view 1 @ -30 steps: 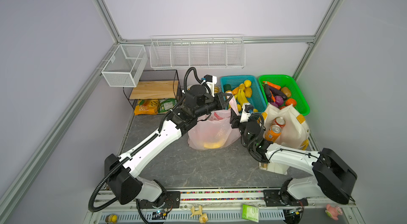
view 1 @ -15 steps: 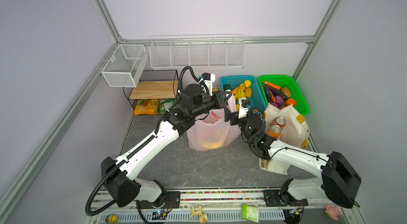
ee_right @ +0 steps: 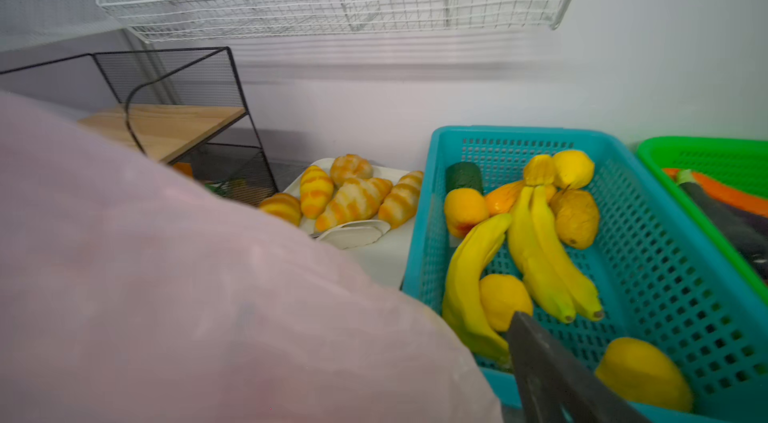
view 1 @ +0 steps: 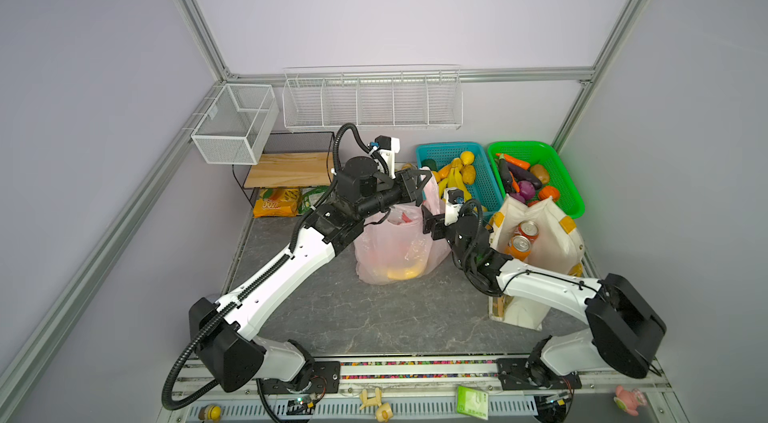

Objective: Place the mixed food into the grocery bags and tie them

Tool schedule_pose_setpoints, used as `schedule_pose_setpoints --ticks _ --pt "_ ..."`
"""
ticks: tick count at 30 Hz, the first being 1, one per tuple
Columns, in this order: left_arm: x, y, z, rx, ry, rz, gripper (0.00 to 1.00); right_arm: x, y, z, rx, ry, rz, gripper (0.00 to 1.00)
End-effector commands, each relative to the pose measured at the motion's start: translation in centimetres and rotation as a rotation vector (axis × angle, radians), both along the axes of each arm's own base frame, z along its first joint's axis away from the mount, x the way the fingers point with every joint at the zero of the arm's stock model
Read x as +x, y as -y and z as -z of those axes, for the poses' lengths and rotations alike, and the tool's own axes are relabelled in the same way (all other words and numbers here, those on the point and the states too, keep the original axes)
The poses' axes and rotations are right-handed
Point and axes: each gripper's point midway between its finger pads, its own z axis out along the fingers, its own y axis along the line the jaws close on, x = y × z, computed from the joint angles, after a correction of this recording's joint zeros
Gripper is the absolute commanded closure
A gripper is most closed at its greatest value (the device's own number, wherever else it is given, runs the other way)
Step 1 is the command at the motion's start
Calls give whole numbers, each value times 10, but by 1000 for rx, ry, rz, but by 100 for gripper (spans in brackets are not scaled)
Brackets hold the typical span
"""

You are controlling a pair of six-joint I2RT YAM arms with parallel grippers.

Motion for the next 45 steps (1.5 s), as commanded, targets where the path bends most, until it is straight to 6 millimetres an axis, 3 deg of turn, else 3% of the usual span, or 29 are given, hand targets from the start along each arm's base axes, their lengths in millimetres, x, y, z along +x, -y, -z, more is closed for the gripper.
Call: schedule_pose_setpoints --ticks 1,5,9,11,12,18,21,26,32,37,45 --pt "-1 -5 -16 -25 51 11 100 -17 -16 -21 -57 -2 -203 7" --pt "4 -9 -15 -18 61 1 100 -37 -31 -42 -34 4 -365 11" --pt "5 -9 -13 -12 59 4 100 -52 -28 -66 -57 56 -439 11" --pt "6 -9 -12 -9 57 6 100 -61 -28 -68 -81 57 -495 11" --pt "6 -9 -13 -10 58 8 100 -63 -28 -84 -79 85 -517 11" --pt "3 -8 -16 -14 61 22 100 -64 -14 -96 -53 51 -745 11" --pt "3 -8 -17 -19 62 25 100 -55 -9 -99 -9 21 -859 11" --pt "2 -5 -17 -22 57 39 100 -49 -23 -98 11 9 -1021 10" --pt "2 -6 -18 -21 59 38 100 -28 -35 -95 36 9 -1074 4" --pt "3 -5 -19 -19 57 37 100 -29 -39 -91 58 -6 -1130 1" --pt "3 -5 -18 -12 61 36 100 -41 -3 -92 23 13 -1015 11"
